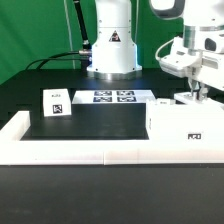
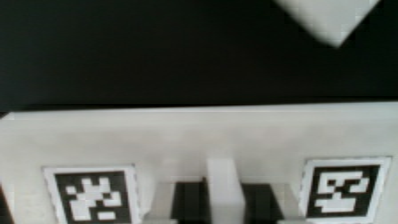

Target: Assemble cabinet

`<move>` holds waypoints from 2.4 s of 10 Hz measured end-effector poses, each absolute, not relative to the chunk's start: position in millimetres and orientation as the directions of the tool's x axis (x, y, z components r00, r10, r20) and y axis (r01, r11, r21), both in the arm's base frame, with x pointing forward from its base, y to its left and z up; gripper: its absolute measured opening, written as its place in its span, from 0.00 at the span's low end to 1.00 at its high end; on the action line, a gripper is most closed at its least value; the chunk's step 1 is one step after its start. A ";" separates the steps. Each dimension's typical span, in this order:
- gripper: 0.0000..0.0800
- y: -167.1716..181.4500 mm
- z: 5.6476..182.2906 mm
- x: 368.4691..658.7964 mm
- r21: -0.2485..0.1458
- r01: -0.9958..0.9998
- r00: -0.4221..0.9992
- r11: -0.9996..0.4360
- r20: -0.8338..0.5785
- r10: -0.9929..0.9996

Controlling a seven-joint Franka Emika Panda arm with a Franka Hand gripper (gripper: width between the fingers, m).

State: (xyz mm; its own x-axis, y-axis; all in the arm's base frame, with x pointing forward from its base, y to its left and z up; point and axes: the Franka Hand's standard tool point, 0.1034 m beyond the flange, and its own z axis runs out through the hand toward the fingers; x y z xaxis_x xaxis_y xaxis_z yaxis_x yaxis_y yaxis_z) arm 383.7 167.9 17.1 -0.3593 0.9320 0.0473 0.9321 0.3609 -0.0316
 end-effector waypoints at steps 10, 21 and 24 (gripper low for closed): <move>0.09 124.7 48.7 393.5 0.014 0.991 -0.135 0.135 0.011 0.991; 0.09 111.9 56.4 426.6 0.029 0.998 -0.052 0.052 -0.004 0.999; 0.09 111.5 53.2 441.4 0.034 0.997 -0.069 0.069 0.003 0.998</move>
Offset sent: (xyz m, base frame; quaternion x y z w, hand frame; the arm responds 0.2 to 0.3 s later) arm 0.0137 -0.0438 0.0356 -0.0580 -0.0184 0.0621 0.9962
